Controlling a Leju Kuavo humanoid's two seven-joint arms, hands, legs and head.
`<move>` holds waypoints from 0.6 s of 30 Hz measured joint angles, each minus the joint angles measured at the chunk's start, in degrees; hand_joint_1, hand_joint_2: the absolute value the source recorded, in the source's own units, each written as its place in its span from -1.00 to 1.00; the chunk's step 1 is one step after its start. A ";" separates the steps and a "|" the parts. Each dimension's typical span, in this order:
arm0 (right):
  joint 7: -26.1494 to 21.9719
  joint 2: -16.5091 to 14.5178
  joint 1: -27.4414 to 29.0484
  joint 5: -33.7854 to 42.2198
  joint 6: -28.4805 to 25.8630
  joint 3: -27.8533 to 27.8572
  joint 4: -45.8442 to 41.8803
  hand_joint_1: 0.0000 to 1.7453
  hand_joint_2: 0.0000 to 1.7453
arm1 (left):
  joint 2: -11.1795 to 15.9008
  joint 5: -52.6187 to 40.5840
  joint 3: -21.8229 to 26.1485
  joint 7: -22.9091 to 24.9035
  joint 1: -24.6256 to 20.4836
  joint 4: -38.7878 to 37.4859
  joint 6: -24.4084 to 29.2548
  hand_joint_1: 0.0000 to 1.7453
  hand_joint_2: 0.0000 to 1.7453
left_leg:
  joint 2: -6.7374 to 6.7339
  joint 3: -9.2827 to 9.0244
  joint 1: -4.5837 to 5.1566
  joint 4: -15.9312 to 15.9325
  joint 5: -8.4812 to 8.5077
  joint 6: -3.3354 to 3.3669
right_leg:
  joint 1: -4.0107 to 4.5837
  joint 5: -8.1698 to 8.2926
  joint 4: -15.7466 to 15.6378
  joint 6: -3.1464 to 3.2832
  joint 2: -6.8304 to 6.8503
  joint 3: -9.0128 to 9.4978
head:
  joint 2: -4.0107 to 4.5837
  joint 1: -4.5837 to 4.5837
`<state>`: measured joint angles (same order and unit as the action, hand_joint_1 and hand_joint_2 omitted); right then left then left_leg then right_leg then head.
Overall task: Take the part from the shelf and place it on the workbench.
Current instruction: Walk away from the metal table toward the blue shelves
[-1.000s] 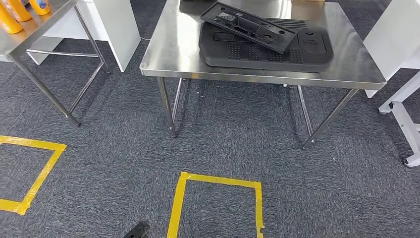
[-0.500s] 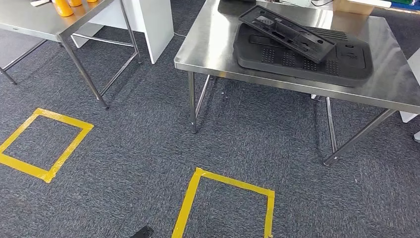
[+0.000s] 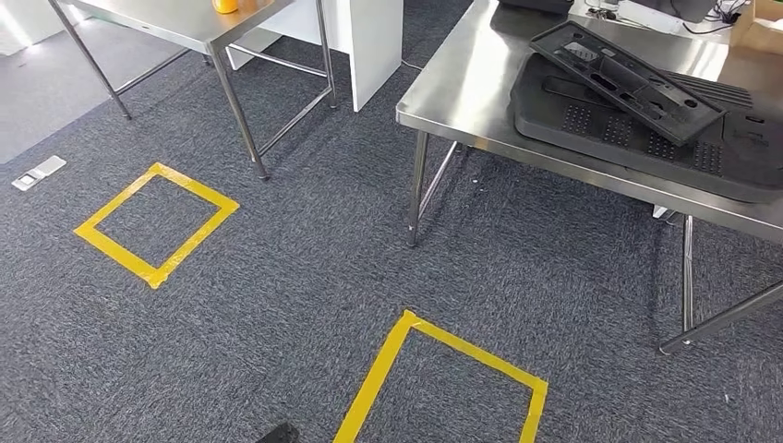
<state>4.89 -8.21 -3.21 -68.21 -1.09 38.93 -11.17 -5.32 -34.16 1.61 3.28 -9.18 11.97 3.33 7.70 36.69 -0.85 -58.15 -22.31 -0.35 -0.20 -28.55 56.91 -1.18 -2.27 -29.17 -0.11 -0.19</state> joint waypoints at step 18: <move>0.98 0.20 -0.13 -0.27 0.28 -0.72 0.10 -1.00 -1.00 | -0.18 -0.03 -0.28 2.84 -0.12 -0.19 2.72 -1.00 -1.00 | -8.51 -2.45 0.41 -0.33 -3.16 1.67 | 0.48 -1.59 3.27 0.00 6.84 -1.60 | 0.02 0.27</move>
<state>5.87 -8.01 -3.34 -68.47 -0.81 38.21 -11.07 -5.50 -34.19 1.32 6.12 -9.30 11.78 6.05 -0.81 34.24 -0.44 -58.48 -25.47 1.32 0.28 -30.14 60.18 -1.19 4.57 -30.77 -0.09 0.08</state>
